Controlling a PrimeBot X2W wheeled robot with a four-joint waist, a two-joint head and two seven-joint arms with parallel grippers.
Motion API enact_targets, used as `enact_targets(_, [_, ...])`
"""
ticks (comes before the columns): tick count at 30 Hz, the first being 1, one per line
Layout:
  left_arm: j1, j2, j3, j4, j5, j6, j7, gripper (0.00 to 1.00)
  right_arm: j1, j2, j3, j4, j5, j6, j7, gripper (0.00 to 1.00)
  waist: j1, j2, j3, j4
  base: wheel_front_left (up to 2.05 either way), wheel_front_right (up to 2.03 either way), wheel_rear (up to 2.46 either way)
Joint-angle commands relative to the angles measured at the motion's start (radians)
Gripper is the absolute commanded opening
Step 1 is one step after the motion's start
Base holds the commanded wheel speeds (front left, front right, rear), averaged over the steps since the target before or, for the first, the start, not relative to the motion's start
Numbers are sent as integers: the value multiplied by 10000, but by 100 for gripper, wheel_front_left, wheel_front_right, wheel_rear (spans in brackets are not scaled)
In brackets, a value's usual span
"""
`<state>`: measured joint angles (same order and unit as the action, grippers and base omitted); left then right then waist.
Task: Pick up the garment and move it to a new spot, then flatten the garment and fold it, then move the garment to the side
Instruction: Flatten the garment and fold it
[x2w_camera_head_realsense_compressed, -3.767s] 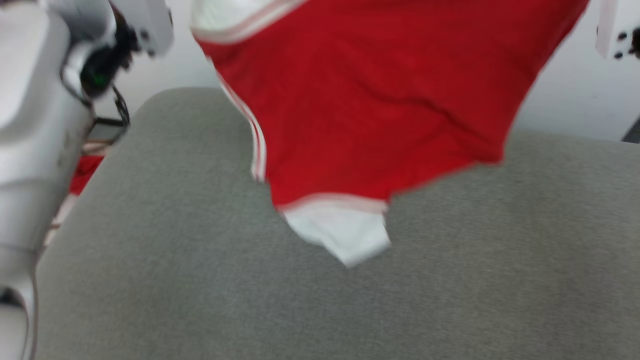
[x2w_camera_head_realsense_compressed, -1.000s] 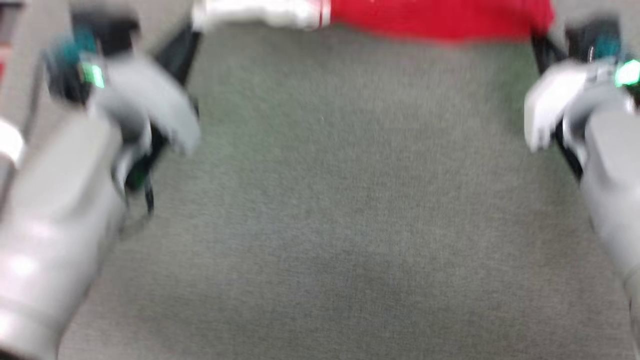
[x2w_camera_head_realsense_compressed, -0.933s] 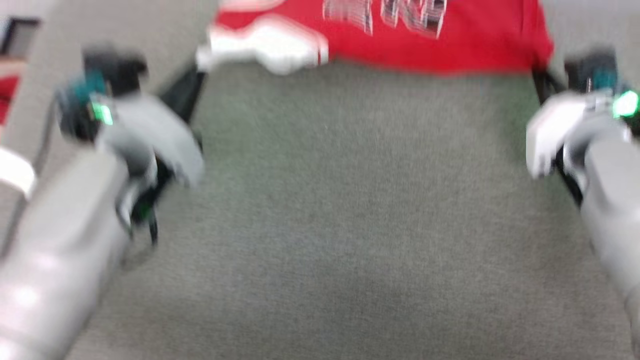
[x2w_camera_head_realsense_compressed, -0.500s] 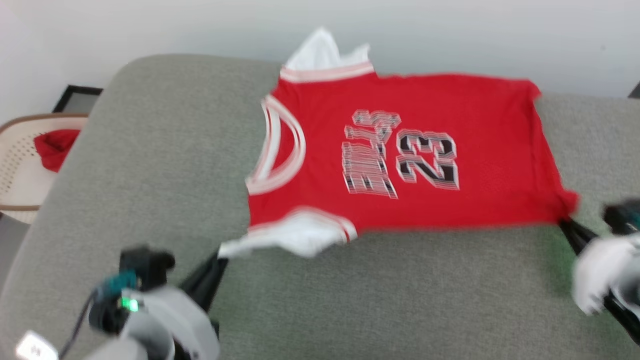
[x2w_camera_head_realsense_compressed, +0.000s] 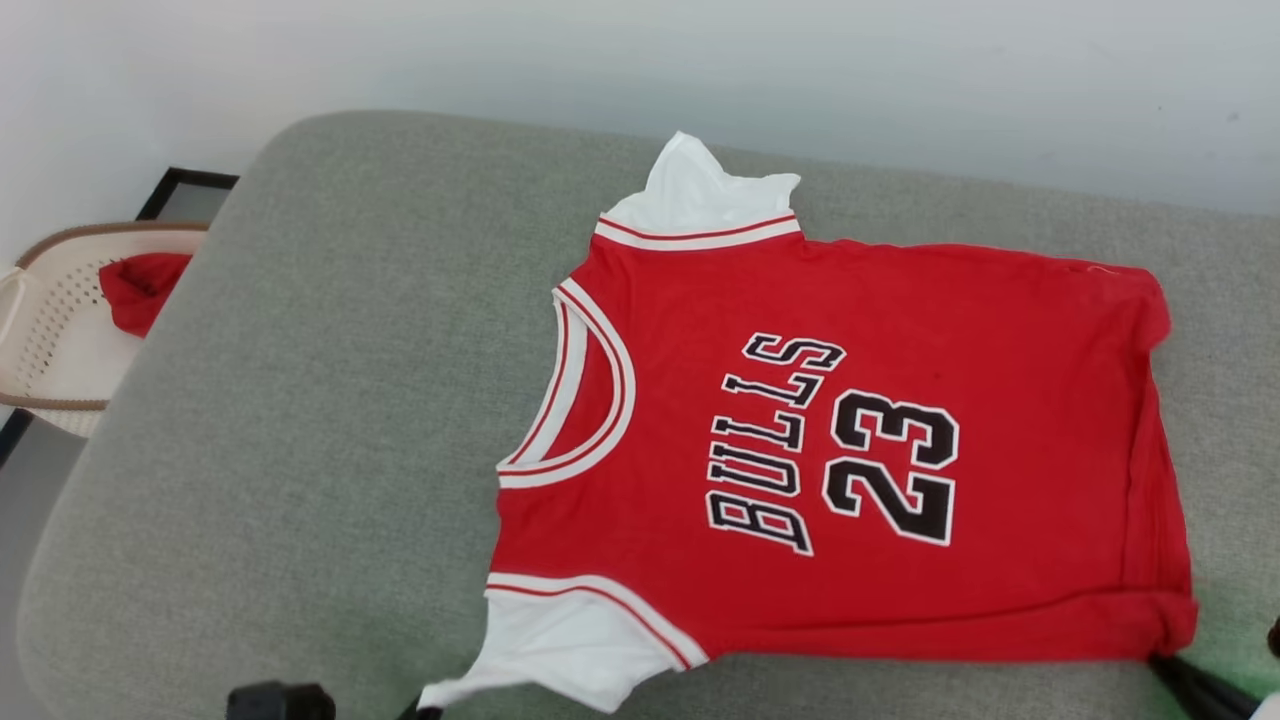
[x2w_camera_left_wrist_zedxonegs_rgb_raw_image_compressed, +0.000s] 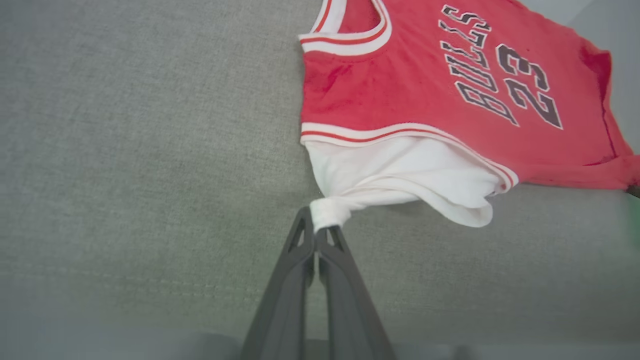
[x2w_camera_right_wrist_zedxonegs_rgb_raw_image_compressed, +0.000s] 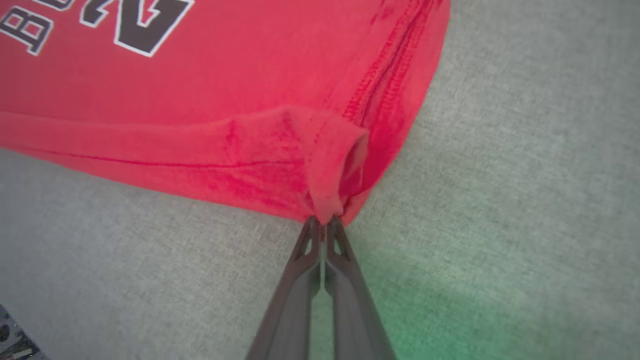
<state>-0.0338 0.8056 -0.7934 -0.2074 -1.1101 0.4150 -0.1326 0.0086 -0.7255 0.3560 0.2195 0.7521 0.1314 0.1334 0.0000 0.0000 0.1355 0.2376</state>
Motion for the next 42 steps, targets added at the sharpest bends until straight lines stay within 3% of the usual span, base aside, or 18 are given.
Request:
enact_targets(1, [259, 148, 77, -90, -98, 191, -44, 0, 543, 158, -241, -342, -32, -13, 287, 0, 0, 0, 70, -28, 0, 0, 0])
enact_targets(11, [-298, 1136, 429, -1253, 444, 797, 272, 0, 1509, 893, -1885, -2518, -742, -13, 1627, 0, 0, 0, 292, -386, 0, 0, 0])
enact_targets(17, [-1599, 1612, 346, -1602, 1171, 532, 1093, 0, 1032, 1392, -2420, -3328, -1311, -13, 2528, 0, 0, 0, 378, -713, 0, 0, 0])
enact_targets(22, [-3020, 1643, 227, -1316, 1712, -85, 1879, 0, 412, 1798, -2683, -3783, -1741, -13, 3145, 0, 0, 0, 508, -927, 0, 0, 0])
enact_targets(27, [-4504, 1399, 125, -423, 2112, -1000, 2539, 0, -309, 2129, -2888, -3768, -2244, -13, 3570, 0, 0, 0, 739, -1033, 0, 0, 0])
enact_targets(36, [-6691, 331, -262, 2162, 2343, -2814, 3258, 0, -1630, 2621, -2927, -3166, -3078, -13, 3940, 0, 0, 0, 1283, -1291, 0, 0, 0])
enact_targets(42, [-7549, -438, -577, 4012, 2329, -3784, 3462, 0, -2270, 2905, -2846, -2781, -3467, -13, 4295, 0, 0, 0, 1649, -1414, 0, 0, 0])
